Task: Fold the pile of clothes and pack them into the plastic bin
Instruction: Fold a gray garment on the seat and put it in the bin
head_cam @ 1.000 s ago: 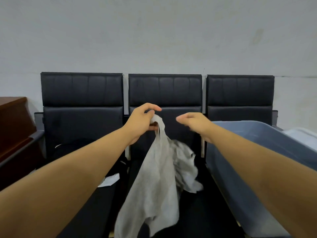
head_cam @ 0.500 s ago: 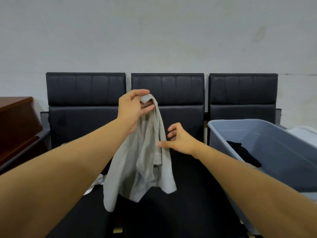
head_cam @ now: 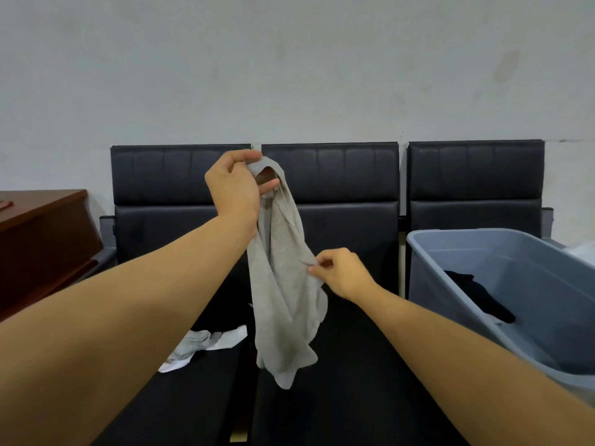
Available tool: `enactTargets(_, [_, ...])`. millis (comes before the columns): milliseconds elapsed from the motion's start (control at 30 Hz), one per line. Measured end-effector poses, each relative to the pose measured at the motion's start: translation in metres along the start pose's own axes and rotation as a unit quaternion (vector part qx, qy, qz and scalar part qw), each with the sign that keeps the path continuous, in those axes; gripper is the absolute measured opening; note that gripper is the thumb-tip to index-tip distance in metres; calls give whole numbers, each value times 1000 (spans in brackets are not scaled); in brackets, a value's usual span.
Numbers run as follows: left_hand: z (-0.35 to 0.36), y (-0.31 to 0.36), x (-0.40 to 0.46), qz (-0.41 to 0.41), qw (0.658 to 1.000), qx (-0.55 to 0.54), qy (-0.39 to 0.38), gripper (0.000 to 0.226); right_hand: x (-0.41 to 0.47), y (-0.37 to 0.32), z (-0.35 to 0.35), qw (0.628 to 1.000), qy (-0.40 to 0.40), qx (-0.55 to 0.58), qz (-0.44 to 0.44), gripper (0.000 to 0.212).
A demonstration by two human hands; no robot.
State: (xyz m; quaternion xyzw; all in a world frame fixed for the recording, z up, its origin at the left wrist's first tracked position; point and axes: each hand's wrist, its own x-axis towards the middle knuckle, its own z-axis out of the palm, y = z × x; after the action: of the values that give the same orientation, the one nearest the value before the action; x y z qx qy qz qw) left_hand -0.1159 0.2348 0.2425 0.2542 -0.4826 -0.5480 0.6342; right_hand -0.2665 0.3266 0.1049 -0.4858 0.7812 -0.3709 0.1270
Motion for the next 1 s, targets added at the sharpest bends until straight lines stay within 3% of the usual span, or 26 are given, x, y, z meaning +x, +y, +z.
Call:
enactTargets(100, [-18, -9, 10, 1, 997, 75, 32, 39, -2, 0, -22, 990, 124, -68, 15, 15])
enactTargets(200, [-42, -23, 21, 9, 969, 243, 45, 43, 1, -2, -56, 965, 247, -84, 14, 15])
enactTargets(300, [-54, -33, 17, 9, 901, 433, -41, 28, 5, -14, -83, 959, 279, -8, -37, 11])
enactTargets(400, [-56, -45, 6, 23, 785, 596, -165, 14, 9, -31, -99, 956, 287, 40, -57, 9])
enactTargets(433, [-54, -48, 3, 31, 752, 632, -187, 15, 11, -35, -103, 951, 302, 40, -56, 10])
enactTargets(500, [-51, -53, 0, 33, 723, 655, -216, 31, 13, -39, -111, 932, 358, -32, -51, 13])
enactTargets(600, [-44, -53, -7, 9, 731, 641, -235, 43, 11, -42, -127, 909, 389, -148, 10, 20])
enactTargets(700, [-35, -52, -14, 16, 741, 620, -256, 38, 9, -44, -137, 922, 371, -102, 42, 21])
enactTargets(867, [-24, -53, -18, -15, 839, 484, -249, 39, 5, -52, -134, 920, 363, 134, 59, 25])
enactTargets(1000, [-23, -50, -19, -57, 890, 396, -220, 40, 1, -52, -125, 926, 347, 151, -9, 14])
